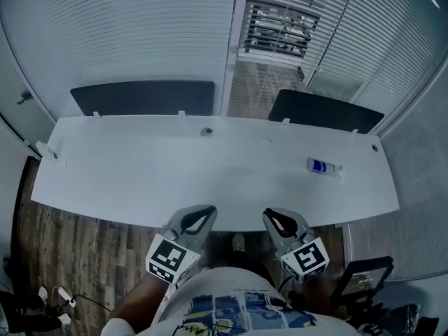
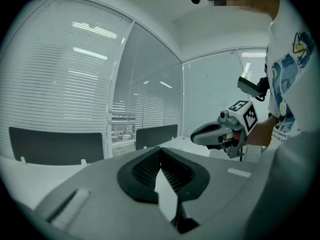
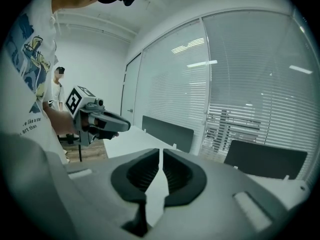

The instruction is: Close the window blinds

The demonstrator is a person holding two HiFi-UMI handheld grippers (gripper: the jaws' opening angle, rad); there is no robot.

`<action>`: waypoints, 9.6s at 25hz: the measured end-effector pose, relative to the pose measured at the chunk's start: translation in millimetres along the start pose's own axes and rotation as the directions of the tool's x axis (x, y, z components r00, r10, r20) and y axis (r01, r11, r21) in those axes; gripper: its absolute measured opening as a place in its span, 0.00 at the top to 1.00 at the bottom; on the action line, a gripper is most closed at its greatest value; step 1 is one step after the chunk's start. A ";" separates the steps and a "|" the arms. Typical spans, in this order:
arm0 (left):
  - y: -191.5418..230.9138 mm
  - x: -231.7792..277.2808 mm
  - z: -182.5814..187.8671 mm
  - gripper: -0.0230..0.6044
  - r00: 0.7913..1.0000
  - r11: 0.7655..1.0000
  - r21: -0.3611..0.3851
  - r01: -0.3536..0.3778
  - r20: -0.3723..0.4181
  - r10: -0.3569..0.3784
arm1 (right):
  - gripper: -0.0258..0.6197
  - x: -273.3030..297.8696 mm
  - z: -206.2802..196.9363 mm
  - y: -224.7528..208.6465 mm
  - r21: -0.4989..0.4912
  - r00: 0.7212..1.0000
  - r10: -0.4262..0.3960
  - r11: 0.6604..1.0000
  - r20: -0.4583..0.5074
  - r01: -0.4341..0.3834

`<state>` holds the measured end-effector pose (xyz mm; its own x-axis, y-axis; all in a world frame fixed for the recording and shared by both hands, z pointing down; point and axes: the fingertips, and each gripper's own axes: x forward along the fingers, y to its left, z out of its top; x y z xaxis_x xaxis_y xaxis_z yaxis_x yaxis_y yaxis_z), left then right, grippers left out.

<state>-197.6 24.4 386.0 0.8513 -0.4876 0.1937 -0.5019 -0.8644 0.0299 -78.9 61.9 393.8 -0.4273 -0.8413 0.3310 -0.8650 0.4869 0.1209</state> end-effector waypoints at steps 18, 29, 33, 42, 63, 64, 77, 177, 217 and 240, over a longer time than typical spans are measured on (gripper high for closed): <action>60.9 146.9 21.1 0.91 0.994 0.995 0.012 -0.097 -0.052 0.097 | 0.94 40.2 -10.7 -143.0 0.013 0.999 0.032 0.999 0.006 -0.032; 91.9 220.4 31.9 0.89 0.981 0.985 0.036 -0.166 -0.099 0.169 | 0.94 38.8 -24.1 -209.0 0.027 0.999 0.043 0.999 -0.007 -0.043; 105.1 245.0 27.5 0.89 0.975 0.980 0.048 -0.193 -0.102 0.197 | 0.94 41.7 -38.8 -227.7 0.035 0.999 0.053 0.998 -0.010 -0.053; 152.1 290.8 31.5 0.88 0.953 0.959 0.086 -0.271 -0.113 0.279 | 0.94 48.1 -58.9 -260.4 0.069 0.998 0.061 0.996 -0.021 -0.059; 279.7 369.7 55.5 0.79 0.876 0.868 0.255 -0.426 -0.125 0.466 | 0.94 44.6 -98.4 -300.3 0.148 0.997 0.015 0.989 -0.069 -0.005; 285.9 372.5 56.6 0.78 0.870 0.862 0.262 -0.434 -0.126 0.476 | 0.94 44.6 -99.2 -301.2 0.150 0.997 0.015 0.989 -0.072 -0.004; 344.6 405.6 64.6 0.76 0.819 0.808 0.347 -0.476 -0.159 0.551 | 0.94 50.6 -109.3 -320.2 0.173 0.994 0.002 0.985 -0.106 0.016; 373.7 442.1 57.5 0.77 0.708 0.212 0.969 -0.128 -0.060 0.703 | 0.94 56.7 -133.8 -322.9 0.241 0.989 0.016 0.970 -0.147 0.021; 377.8 419.1 73.6 0.70 0.765 0.770 0.115 -0.627 -0.091 0.637 | 0.94 59.1 -133.0 -322.9 0.235 0.991 0.015 0.972 -0.131 0.016; 367.0 437.1 69.5 0.76 0.753 0.536 0.738 -0.410 -0.058 0.656 | 0.94 56.4 -136.4 -322.2 0.241 0.992 0.017 0.970 -0.125 0.014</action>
<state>1.0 -514.5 413.6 0.3028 -0.9267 0.2225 -0.5047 -0.3539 -0.7874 211.6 -110.5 501.1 -0.4057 -0.7971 0.4474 -0.9087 0.4042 -0.1038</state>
